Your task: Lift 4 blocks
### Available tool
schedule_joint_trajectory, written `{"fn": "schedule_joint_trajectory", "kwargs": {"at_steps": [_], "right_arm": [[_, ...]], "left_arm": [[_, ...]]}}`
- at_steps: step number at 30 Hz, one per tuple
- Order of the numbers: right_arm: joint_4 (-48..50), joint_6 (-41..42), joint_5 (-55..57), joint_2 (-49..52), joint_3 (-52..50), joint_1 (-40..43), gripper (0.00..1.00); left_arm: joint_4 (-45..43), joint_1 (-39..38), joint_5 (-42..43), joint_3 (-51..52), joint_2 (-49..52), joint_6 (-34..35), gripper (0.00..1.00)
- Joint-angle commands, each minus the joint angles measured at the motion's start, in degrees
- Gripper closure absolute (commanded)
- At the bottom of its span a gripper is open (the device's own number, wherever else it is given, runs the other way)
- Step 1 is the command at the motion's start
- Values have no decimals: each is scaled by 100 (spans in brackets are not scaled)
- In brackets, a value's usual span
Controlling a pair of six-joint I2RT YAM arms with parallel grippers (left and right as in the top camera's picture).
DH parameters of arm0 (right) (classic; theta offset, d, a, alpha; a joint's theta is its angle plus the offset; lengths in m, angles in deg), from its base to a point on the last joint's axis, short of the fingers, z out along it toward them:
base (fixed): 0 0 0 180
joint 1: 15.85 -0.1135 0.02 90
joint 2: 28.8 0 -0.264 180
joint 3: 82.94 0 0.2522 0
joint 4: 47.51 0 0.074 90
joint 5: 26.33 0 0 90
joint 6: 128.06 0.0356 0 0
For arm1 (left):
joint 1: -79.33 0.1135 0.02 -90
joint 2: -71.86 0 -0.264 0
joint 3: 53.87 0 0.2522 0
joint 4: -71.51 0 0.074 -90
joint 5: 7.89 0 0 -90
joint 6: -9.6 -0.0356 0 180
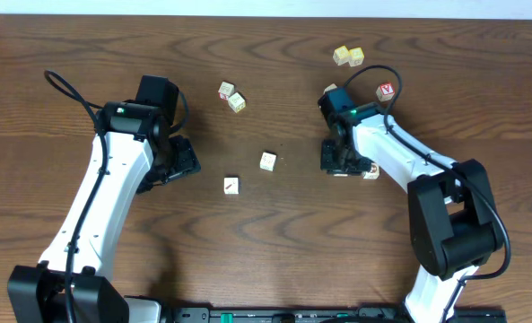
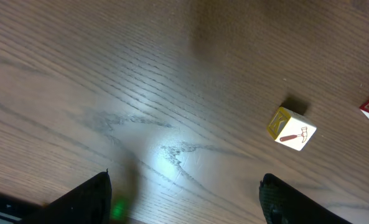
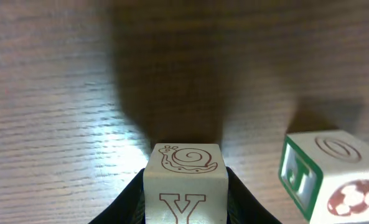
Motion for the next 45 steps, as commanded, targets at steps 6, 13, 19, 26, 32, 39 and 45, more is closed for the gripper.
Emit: {"fn": "schedule_joint_trajectory", "kwargs": {"at_steps": [6,13,19,26,32,39,45], "right_arm": [[105,-516,-345,-2,-55,2,82],[107,-728,-343,-2,-153,2,73],[57,-756,-341,-2,-109,4,56],[-568,-809,-339,-4,505,9,43],[-1073,-815,-778,-4,1296,0,36],[-354,-133,-1976,33,1475,-365,21],[188,1158,-1134,319,1425,-1137,22]], "left_arm": [[15,13,-114,61,-11,96,24],[11,13,-111,61,-11,98,24],[13,13,-111,61,-11,98,24],[13,13,-111,61,-11,98,24],[0,13,-114,61,-11,98,24],[-52,13,-111,61,-11,98,24],[-37,13,-111,61,-11,98,24]]}}
